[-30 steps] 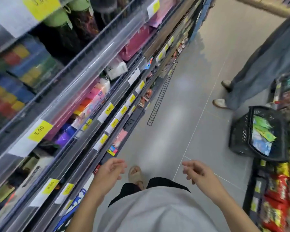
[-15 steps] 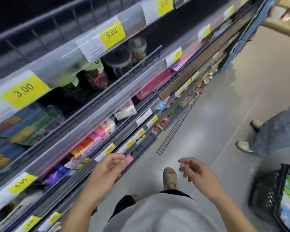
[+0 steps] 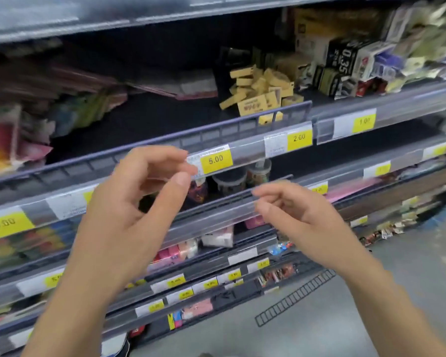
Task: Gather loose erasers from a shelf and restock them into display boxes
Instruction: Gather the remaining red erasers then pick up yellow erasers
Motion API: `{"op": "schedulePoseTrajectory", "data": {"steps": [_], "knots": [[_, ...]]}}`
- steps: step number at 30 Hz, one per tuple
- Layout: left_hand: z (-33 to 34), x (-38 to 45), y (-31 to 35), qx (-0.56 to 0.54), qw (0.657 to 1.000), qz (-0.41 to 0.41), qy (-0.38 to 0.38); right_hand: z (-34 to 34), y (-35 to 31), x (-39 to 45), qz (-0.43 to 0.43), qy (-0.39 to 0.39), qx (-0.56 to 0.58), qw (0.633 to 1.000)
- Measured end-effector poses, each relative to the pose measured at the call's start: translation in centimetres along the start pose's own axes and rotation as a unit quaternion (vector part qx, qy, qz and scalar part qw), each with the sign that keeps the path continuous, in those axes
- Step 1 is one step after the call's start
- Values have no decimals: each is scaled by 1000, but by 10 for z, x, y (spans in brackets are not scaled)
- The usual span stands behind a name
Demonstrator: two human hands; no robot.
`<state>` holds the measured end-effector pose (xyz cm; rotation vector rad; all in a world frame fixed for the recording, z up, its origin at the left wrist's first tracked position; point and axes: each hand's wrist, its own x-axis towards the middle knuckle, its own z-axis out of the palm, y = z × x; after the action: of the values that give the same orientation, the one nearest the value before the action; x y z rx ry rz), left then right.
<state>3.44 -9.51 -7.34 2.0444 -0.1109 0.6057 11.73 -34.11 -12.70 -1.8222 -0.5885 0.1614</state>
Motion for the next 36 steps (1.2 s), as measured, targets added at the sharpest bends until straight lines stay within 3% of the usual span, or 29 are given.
{"op": "schedulePoseTrajectory", "data": {"steps": [4, 8, 12, 15, 20, 25, 29, 33, 36], "knots": [[2, 56, 3, 176, 980, 90, 35, -28, -52, 50, -97, 19, -61, 993], [13, 93, -9, 345, 937, 50, -22, -52, -82, 112, -147, 40, -251, 956], [22, 94, -16, 452, 890, 54, -44, -65, -91, 166, -111, -80, -471, 871], [23, 96, -19, 488, 869, 64, -44, -62, -97, 190, -66, -178, -543, 818], [22, 100, -22, 490, 868, 67, -40, -52, -102, 213, -34, -235, -605, 760], [20, 100, -21, 497, 864, 59, -52, -51, -99, 216, -56, -210, -582, 784], [18, 101, -20, 486, 871, 34, -64, -53, -92, 212, -67, -153, -509, 844], [15, 107, -17, 340, 939, -25, -47, -46, -89, 201, -98, -66, -332, 936], [8, 121, -11, 151, 985, -74, -43, -33, -93, 185, -133, -76, -207, 966]]}}
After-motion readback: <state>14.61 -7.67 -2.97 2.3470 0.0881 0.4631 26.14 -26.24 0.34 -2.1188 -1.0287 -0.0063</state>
